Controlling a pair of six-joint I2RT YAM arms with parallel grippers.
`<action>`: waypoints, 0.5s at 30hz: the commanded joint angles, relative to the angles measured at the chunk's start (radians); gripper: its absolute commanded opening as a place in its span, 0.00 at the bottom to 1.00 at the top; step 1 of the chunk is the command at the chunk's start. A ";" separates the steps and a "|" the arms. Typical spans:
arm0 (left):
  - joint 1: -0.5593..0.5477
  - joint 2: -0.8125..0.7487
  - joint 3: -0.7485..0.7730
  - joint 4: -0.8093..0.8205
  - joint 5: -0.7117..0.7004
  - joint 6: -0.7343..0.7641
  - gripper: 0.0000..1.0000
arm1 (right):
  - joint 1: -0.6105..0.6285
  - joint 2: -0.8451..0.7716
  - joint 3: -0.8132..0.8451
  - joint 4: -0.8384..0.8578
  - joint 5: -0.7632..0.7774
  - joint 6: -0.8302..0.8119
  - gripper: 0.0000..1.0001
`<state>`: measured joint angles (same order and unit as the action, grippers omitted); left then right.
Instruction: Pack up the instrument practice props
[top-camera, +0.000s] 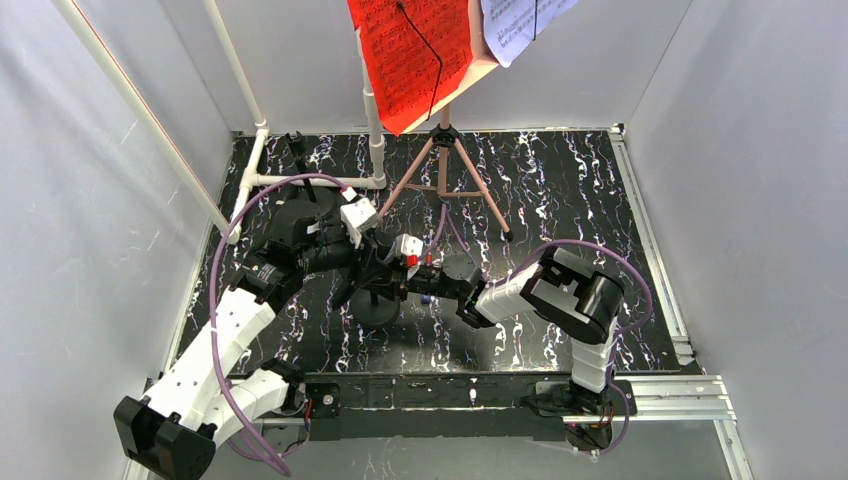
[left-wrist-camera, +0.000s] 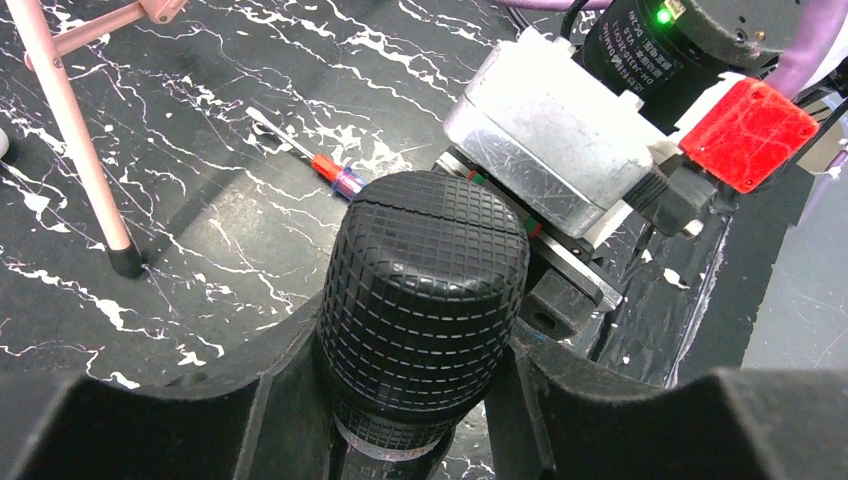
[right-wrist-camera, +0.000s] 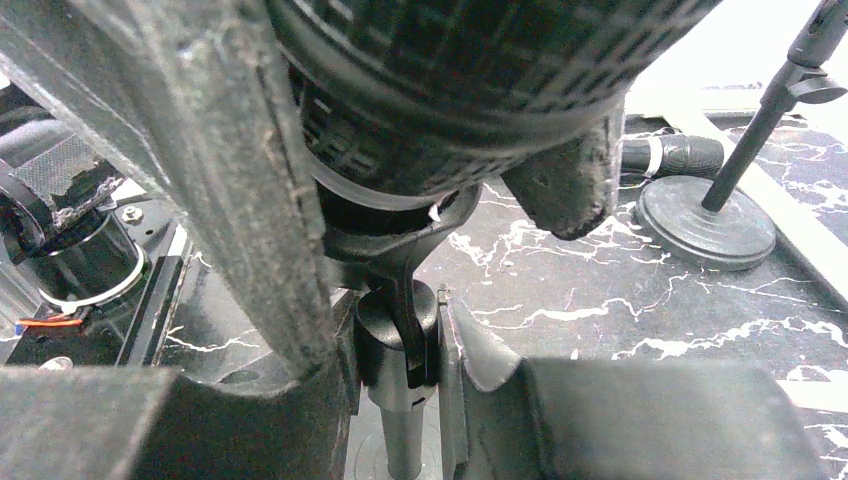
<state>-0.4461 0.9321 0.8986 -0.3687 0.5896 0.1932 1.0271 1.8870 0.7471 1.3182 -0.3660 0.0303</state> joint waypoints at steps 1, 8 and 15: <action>-0.019 -0.078 0.167 0.203 0.168 -0.099 0.00 | -0.009 0.096 -0.055 -0.300 0.058 -0.029 0.01; -0.019 -0.093 0.227 0.220 0.195 -0.106 0.00 | -0.010 0.107 -0.042 -0.339 0.060 -0.057 0.01; -0.022 -0.113 0.247 0.243 0.208 -0.096 0.00 | -0.009 0.116 -0.013 -0.386 0.061 -0.061 0.01</action>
<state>-0.4465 0.9314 0.9821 -0.4126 0.5884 0.1791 1.0283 1.8893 0.7746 1.3231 -0.3706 0.0208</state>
